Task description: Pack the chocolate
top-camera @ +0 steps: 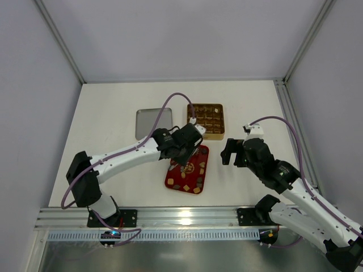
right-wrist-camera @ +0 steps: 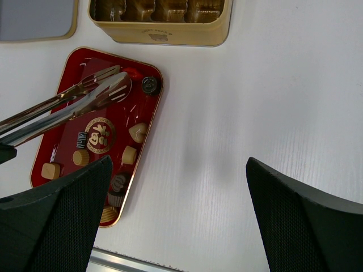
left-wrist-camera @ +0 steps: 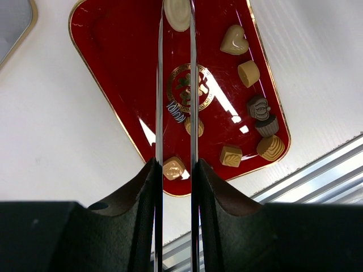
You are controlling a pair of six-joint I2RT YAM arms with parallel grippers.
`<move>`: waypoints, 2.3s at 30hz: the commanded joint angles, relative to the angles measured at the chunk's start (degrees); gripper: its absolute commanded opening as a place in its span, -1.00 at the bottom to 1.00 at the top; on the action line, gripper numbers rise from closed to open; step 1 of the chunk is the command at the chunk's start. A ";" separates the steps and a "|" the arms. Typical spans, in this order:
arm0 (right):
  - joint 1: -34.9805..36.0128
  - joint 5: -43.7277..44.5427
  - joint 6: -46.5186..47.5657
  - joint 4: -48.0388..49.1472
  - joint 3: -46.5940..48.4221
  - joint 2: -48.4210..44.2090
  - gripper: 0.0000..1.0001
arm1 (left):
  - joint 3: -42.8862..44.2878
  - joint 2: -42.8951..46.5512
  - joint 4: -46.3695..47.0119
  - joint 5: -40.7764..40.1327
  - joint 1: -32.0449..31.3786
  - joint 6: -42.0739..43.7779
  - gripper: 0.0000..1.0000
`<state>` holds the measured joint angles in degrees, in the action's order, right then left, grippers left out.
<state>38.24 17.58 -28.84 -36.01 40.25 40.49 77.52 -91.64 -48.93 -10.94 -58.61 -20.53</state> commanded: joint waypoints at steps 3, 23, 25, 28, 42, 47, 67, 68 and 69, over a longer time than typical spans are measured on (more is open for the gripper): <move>-0.01 -0.18 -0.25 1.82 0.27 -0.76 1.00 | 3.25 4.62 -1.17 -0.49 -0.28 0.06 -0.38; -0.01 0.26 -0.08 1.12 0.36 -1.64 0.99 | 11.16 2.35 -1.00 -3.48 3.67 1.37 -0.36; -0.01 0.34 0.10 1.03 0.44 -1.82 1.00 | 13.61 0.85 -1.00 -3.30 5.34 2.25 -0.35; -0.01 0.43 0.19 0.68 0.53 -2.26 1.00 | 15.82 -2.05 -0.29 -2.60 7.71 3.30 -0.36; -0.09 0.08 0.71 0.24 0.97 -2.70 0.99 | 24.79 -13.92 3.93 -0.66 15.98 6.38 -0.36; -0.01 -0.01 0.45 0.32 0.80 -2.87 1.00 | 26.46 -16.90 4.71 -1.10 16.16 7.61 -0.36; 0.08 -0.45 0.01 0.24 0.53 -3.14 1.00 | 26.46 -16.56 4.54 -2.07 16.16 9.28 -0.12; -0.09 -0.45 -0.16 0.15 0.53 -3.14 0.99 | 26.63 -16.38 4.28 -2.07 16.07 9.37 -0.11; -0.01 -0.45 -0.08 0.15 0.53 -3.14 0.99 | 26.81 -16.21 4.19 -2.07 16.16 9.29 -0.12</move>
<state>38.24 17.21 -28.71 -36.16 40.25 38.11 101.47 -110.15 -46.26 -12.43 -42.50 -12.47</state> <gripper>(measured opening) 0.996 0.444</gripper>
